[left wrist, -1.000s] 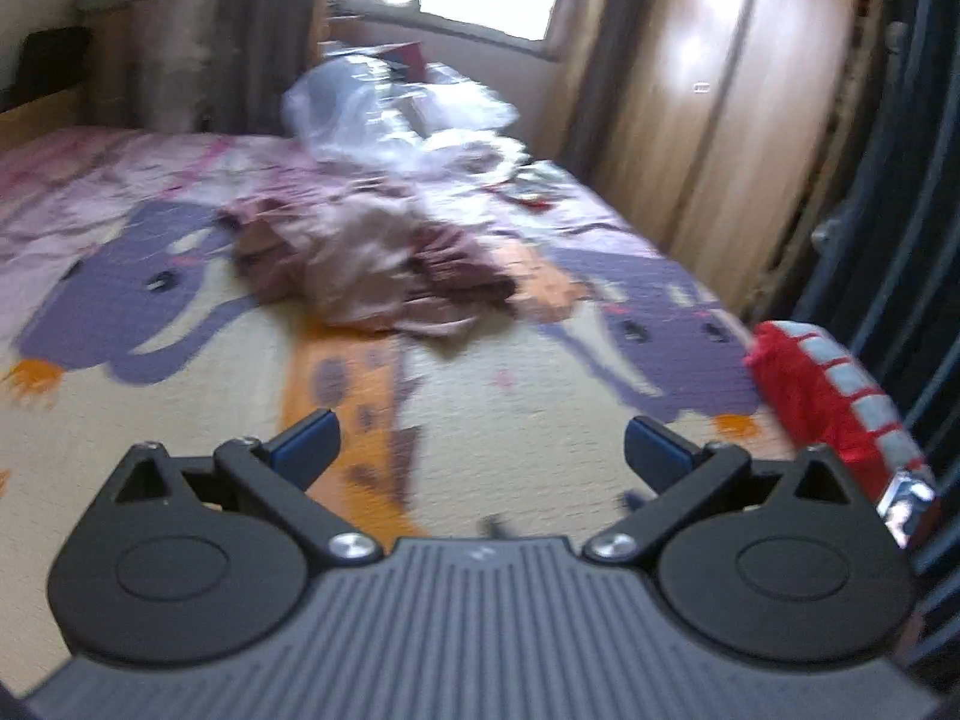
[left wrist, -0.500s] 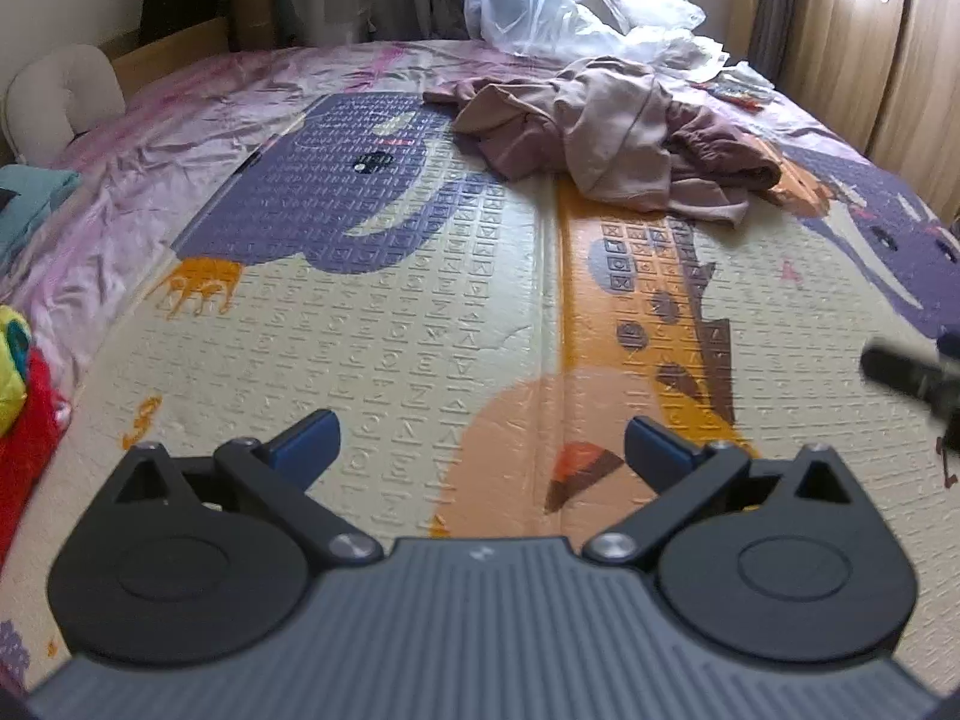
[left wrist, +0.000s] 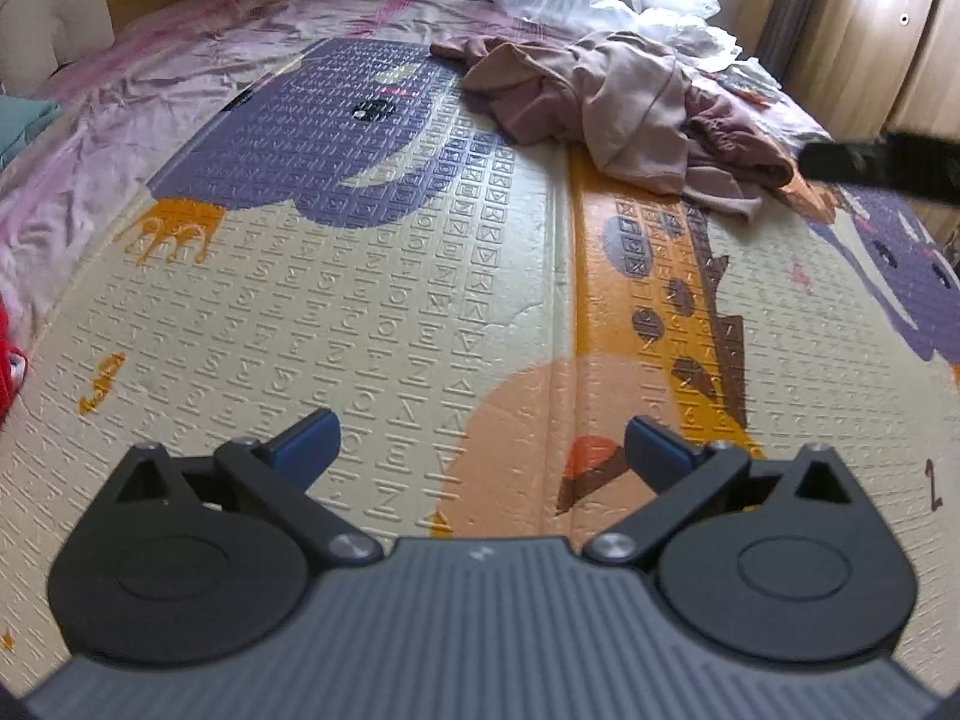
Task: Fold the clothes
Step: 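Move the right tool toward the pink clothes pile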
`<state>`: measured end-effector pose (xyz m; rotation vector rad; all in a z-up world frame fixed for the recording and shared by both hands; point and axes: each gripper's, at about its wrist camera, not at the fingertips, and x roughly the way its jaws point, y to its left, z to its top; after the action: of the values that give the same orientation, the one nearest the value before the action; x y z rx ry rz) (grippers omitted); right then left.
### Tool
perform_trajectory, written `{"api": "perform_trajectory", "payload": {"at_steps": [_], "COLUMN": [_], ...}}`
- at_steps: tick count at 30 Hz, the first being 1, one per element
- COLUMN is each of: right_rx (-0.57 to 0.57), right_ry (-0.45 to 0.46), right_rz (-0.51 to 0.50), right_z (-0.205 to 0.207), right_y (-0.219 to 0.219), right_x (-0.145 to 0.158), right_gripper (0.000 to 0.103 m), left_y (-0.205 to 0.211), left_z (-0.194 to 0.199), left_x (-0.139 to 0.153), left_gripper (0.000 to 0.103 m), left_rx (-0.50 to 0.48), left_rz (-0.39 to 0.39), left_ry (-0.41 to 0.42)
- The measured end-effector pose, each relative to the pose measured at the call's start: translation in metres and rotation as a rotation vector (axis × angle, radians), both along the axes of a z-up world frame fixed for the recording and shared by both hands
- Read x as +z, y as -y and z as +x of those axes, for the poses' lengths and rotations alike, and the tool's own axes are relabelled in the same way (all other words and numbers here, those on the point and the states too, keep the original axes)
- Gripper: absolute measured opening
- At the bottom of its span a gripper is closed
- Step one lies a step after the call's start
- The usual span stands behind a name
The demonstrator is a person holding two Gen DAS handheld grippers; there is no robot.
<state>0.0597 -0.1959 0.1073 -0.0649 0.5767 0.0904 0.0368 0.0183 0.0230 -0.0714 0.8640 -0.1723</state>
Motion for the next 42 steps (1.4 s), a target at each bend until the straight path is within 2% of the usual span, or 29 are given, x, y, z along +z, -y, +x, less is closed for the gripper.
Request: {"api": "perform_trajectory", "payload": {"at_steps": [7,13,17,19,22,26,28,31,33,35,42], "right_rx": [0.018,-0.010,-0.022,-0.020,-0.043,-0.065,-0.077,-0.082,-0.077,-0.080,-0.122], "right_ry": [0.014,0.067,0.078,0.084,0.046,-0.020,-0.040,-0.063,-0.082,-0.092,-0.090], "right_rz": [-0.036,-0.049,-0.013,0.001,-0.041,-0.012,0.021,0.038,0.048,0.063,0.125], "right_z": [0.028,0.057,0.080,0.092,0.113,0.140,0.150,0.164,0.173,0.184,0.226], "right_y": [-0.012,-0.014,-0.007,-0.004,-0.002,0.004,0.005,0.004,0.002,0.000,-0.005], "right_x": [0.012,0.023,0.019,0.012,-0.005,-0.031,-0.042,-0.062,-0.074,-0.085,-0.109], "right_gripper": [0.102,0.102,0.102,0.102,0.102,0.089,0.087,0.079,0.069,0.066,0.065], "left_y": [0.005,0.003,-0.003,-0.004,-0.002,0.001,0.002,0.005,0.006,0.007,0.007], "left_z": [0.003,0.008,0.013,0.015,0.017,0.020,0.022,0.025,0.027,0.029,0.038], "left_x": [-0.003,-0.008,-0.011,-0.013,-0.016,-0.021,-0.023,-0.027,-0.030,-0.033,-0.035], "left_gripper": [0.103,0.103,0.103,0.103,0.103,0.103,0.103,0.103,0.103,0.103,0.103], "left_rx": [-0.010,-0.012,0.000,0.001,-0.006,-0.015,-0.020,-0.026,-0.030,-0.034,-0.030], "left_rz": [0.019,0.036,0.034,0.033,0.033,0.033,0.033,0.034,0.035,0.035,0.012], "left_ry": [0.000,-0.011,-0.027,-0.037,-0.051,-0.070,-0.079,-0.093,-0.101,-0.108,-0.116]}}
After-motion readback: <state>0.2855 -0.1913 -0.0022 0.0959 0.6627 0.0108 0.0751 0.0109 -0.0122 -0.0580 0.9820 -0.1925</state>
